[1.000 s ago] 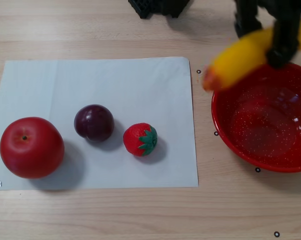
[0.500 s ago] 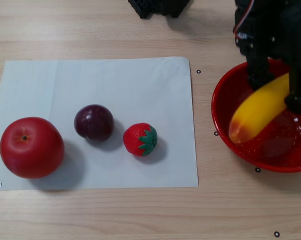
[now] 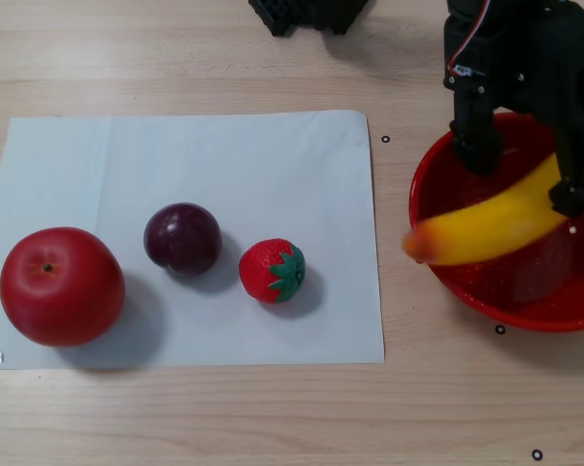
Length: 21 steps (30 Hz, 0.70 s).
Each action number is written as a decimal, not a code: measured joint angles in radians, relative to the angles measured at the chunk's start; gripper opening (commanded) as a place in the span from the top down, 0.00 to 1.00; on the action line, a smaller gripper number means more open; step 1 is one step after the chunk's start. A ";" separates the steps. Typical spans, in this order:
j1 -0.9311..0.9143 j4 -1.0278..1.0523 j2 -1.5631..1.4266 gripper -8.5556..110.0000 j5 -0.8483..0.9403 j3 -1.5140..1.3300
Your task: Grasp the banana and put it in the red bowl.
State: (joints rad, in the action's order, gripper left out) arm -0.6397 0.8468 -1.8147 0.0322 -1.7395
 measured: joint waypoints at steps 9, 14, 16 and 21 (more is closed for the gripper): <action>0.002 0.167 0.000 0.76 0.057 0.173; 0.040 0.316 -0.005 0.84 0.094 0.275; 0.057 0.364 -0.034 0.87 0.100 0.290; 0.086 0.468 -0.183 0.93 0.101 0.308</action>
State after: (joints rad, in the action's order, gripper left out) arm -0.5538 1.3146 -1.9972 0.1335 -1.4312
